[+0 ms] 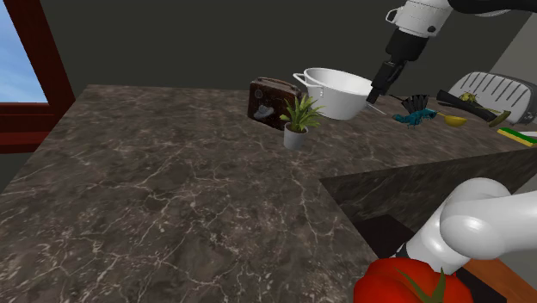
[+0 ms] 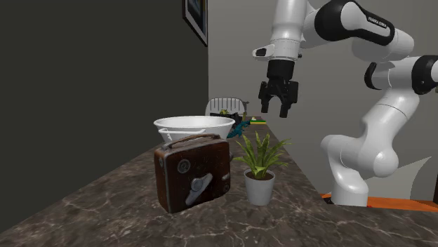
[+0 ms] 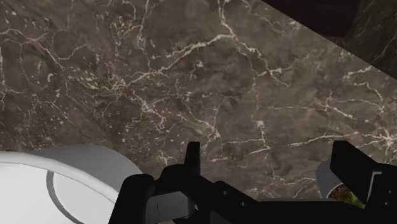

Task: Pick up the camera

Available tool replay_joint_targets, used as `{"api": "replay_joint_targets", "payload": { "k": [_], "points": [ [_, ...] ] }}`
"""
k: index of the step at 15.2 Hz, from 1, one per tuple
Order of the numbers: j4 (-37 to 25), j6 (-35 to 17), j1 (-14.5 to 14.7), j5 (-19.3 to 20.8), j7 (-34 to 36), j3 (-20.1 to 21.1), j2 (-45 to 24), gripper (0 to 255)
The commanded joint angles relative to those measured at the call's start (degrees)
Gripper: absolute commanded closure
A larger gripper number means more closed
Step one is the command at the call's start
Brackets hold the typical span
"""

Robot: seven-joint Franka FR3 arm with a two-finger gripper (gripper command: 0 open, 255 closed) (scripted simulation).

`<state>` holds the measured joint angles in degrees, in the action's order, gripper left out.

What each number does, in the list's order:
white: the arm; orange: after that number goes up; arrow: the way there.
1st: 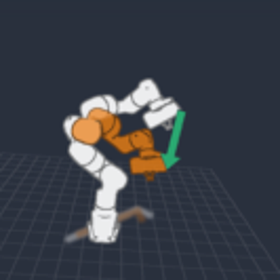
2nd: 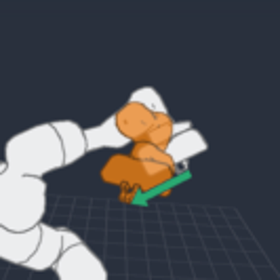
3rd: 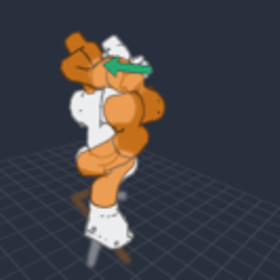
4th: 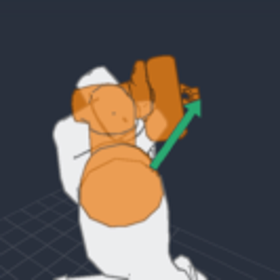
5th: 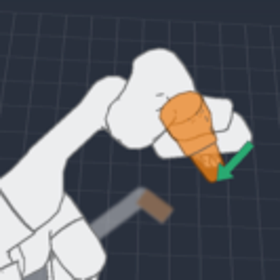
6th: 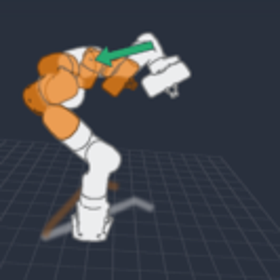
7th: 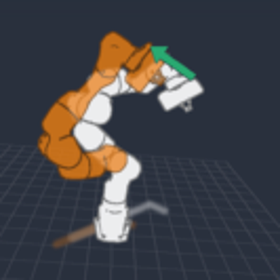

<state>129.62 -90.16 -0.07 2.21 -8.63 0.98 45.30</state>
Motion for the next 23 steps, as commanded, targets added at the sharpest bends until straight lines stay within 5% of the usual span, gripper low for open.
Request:
{"api": "replay_joint_targets", "payload": {
  "k": [1, 9, 16, 18, 23],
  "points": [
    [0.0, 0.0, 0.0, 0.0, 0.0, 0.0, 0.0, 0],
    [7.78, -25.46, 7.05, -5.11, -14.74, -6.65, -4.59, 0],
    [8.51, -44.45, 17.52, -14.39, -31.86, -14.03, -12.95, 0],
    [7.98, -47.47, 20.25, -17.04, -35.97, -15.82, -14.78, 0],
    [11.2, -51.24, 20.85, -18.06, -37.55, -16.47, -15.42, 0]
  ]
}}
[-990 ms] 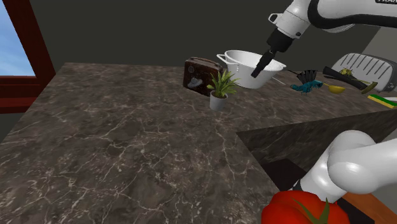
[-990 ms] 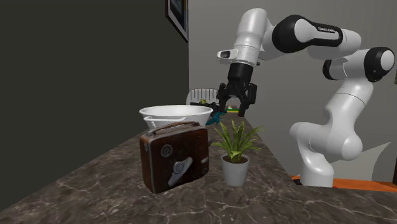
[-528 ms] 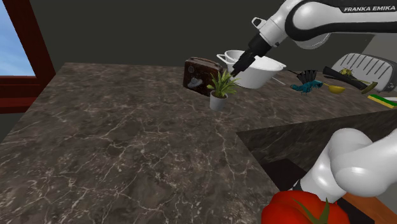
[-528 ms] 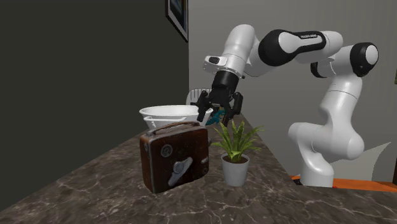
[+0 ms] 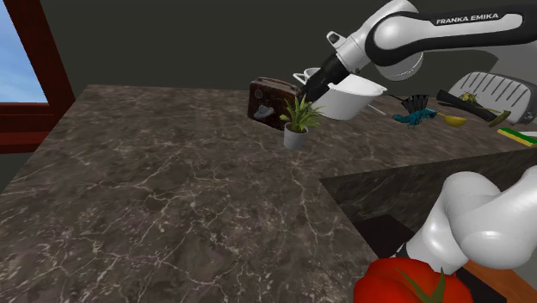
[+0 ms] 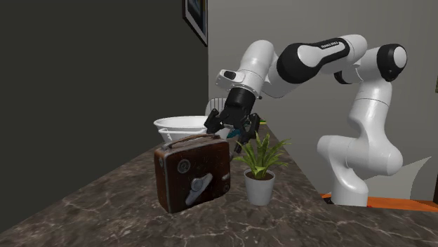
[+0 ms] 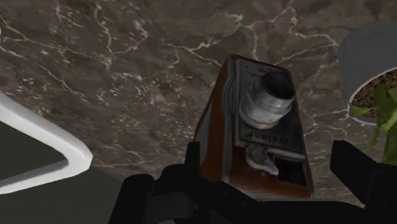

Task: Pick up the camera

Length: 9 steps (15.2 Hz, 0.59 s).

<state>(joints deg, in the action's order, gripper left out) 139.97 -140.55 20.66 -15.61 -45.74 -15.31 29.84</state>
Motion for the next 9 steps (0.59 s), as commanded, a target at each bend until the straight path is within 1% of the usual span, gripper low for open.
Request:
{"api": "replay_joint_targets", "payload": {
  "k": [1, 2, 4, 5, 9],
  "points": [
    [1.46, -1.62, 0.27, -0.47, -0.79, -0.33, -0.13, 0],
    [2.4, -2.83, 0.53, -0.87, -1.35, -0.59, -0.42, 0],
    [2.4, -2.82, 0.53, -0.86, -1.35, -0.59, -0.42, 0],
    [2.28, -2.83, 0.56, -0.89, -1.37, -0.62, -0.54, 255],
    [2.32, -2.84, 0.56, -0.89, -1.36, -0.61, -0.52, 255]
  ]
}}
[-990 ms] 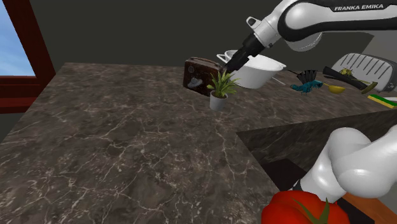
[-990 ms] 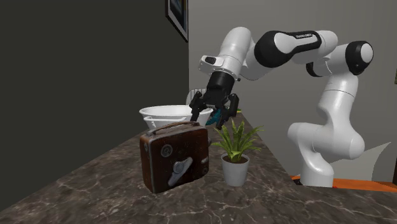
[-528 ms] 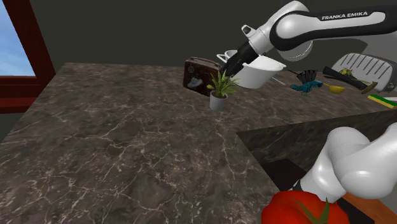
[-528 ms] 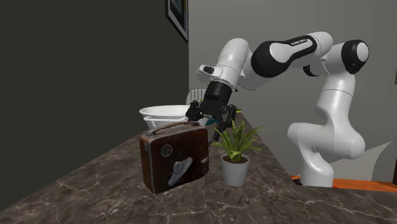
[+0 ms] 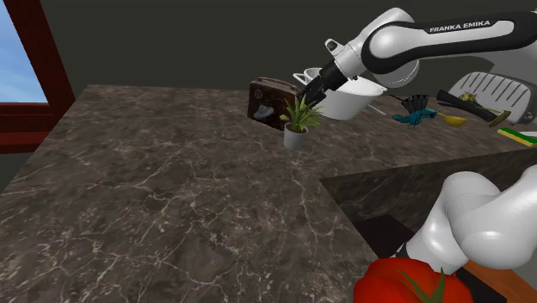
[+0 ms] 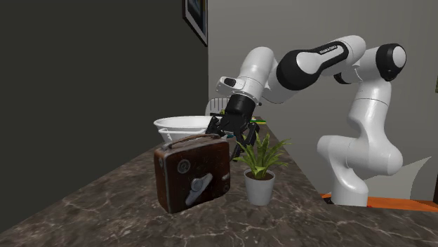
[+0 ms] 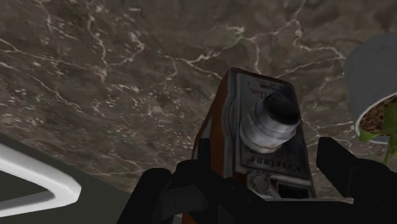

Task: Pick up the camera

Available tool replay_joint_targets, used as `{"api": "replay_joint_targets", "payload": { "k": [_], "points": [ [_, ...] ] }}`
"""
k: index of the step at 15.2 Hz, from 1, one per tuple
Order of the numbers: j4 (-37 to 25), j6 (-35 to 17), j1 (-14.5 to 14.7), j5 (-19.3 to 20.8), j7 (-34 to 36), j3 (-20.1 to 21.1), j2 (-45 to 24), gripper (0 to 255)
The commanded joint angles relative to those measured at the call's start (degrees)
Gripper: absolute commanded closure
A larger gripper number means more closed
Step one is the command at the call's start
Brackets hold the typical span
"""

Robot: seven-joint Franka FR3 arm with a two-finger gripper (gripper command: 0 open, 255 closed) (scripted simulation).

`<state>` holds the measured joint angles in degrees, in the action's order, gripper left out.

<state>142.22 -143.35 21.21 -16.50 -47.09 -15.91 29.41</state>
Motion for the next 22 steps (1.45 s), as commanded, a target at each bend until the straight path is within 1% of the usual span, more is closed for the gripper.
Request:
{"api": "replay_joint_targets", "payload": {
  "k": [1, 5, 20, 22],
  "points": [
    [0.05, -0.03, 0.01, 0.0, 0.01, 0.01, -0.09, 255],
    [0.15, -0.03, -0.02, 0.01, 0.0, 0.01, 0.01, 255],
    [-9.88, 11.2, -1.55, 2.81, 4.52, 1.76, 1.46, 255],
    [-9.99, 11.31, -1.56, 2.83, 4.56, 1.77, 1.46, 255]
  ]
}}
